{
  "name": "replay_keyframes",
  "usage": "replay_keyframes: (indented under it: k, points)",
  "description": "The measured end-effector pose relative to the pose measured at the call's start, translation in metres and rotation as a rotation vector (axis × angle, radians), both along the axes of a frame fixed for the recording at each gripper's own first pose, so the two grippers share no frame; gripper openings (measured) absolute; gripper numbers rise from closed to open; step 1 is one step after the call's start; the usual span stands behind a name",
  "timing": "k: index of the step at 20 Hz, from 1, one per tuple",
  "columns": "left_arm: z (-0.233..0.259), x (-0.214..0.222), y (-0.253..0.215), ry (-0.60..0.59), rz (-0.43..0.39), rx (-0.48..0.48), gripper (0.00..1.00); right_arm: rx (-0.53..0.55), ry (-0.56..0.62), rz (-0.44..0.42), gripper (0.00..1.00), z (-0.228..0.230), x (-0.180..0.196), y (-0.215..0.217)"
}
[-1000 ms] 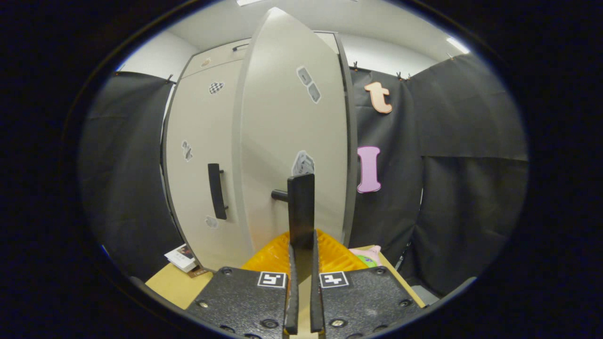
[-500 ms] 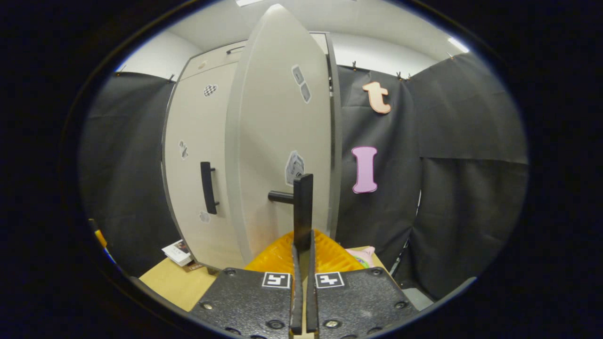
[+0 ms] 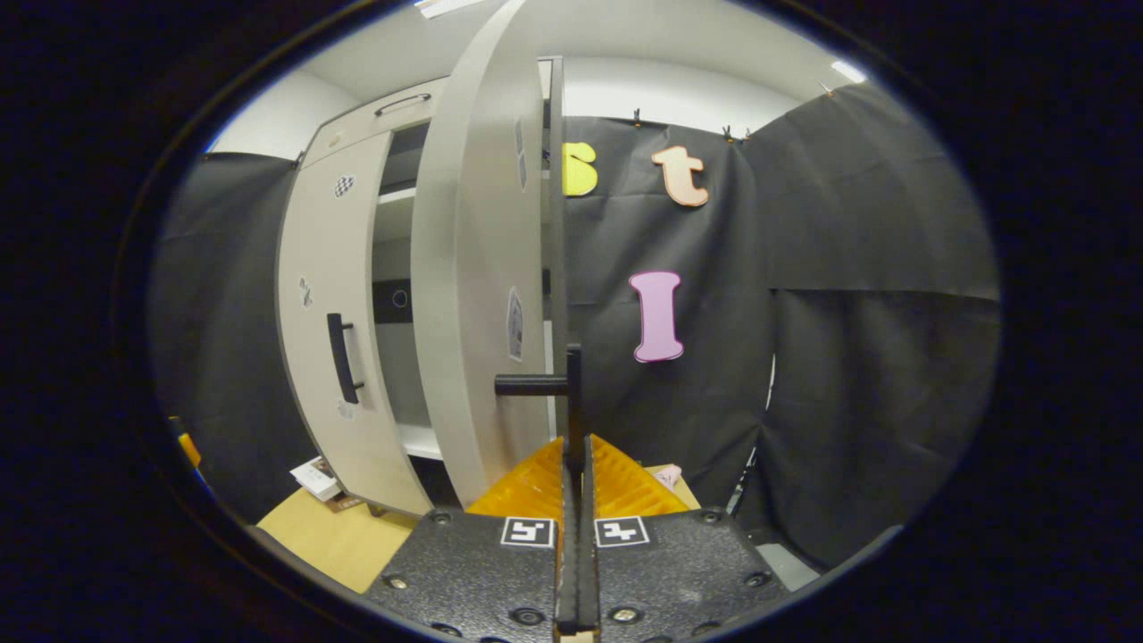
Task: Open the right door of the double-door shoe cabinet with the right hand, and open the left door with the left hand.
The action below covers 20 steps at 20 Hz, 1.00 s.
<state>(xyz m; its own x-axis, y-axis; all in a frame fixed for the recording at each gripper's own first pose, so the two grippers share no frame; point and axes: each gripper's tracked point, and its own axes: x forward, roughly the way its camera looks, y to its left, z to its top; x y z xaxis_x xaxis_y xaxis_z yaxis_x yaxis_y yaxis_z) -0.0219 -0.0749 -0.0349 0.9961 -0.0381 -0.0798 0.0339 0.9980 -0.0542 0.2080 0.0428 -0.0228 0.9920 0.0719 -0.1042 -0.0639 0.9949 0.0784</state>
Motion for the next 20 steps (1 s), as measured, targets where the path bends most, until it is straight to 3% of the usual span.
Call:
replay_keyframes:
  k: [6,11,14,15,19,20]
  points:
    - [0.005,-0.001,-0.009,-0.002,0.03,0.022,0.95,0.017,0.008,0.043,0.04,0.001,-0.001,-0.004]
    - [0.005,0.0,0.004,0.0,0.048,0.042,0.95,-0.015,-0.017,-0.008,0.07,0.009,-0.019,-0.017]
    - [0.003,0.004,0.018,0.0,0.05,0.046,0.95,-0.034,-0.017,-0.081,0.45,0.007,-0.042,-0.033]
    - [0.002,0.006,0.023,0.0,0.048,0.049,0.95,-0.026,-0.019,-0.082,0.51,0.01,-0.051,-0.031]
    - [0.002,0.015,0.044,-0.01,0.036,0.06,0.95,-0.028,-0.047,-0.081,0.94,0.018,-0.086,-0.009]
    - [0.0,0.017,0.05,-0.01,0.035,0.065,0.95,-0.041,-0.059,-0.084,1.0,0.02,-0.096,0.0]
